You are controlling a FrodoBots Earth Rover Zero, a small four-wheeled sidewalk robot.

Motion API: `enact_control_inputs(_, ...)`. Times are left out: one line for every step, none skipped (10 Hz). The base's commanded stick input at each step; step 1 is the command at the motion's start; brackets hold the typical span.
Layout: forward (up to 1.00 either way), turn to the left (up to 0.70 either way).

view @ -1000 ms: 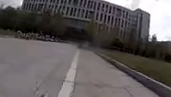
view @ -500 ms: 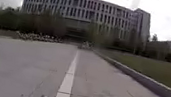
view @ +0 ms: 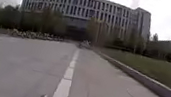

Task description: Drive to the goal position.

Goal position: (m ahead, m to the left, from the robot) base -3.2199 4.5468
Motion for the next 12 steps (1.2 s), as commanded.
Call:
enact_control_inputs(0.7,0.0)
enact_control_inputs(0.7,0.0)
enact_control_inputs(0.7,0.0)
enact_control_inputs(0.7,0.0)
enact_control_inputs(0.7,0.0)
enact_control_inputs(0.7,0.0)
enact_control_inputs(0.7,0.0)
enact_control_inputs(0.7,0.0)
enact_control_inputs(0.7,0.0)
enact_control_inputs(0.7,0.0)
enact_control_inputs(0.7,0.0)
enact_control_inputs(0.7,0.02)
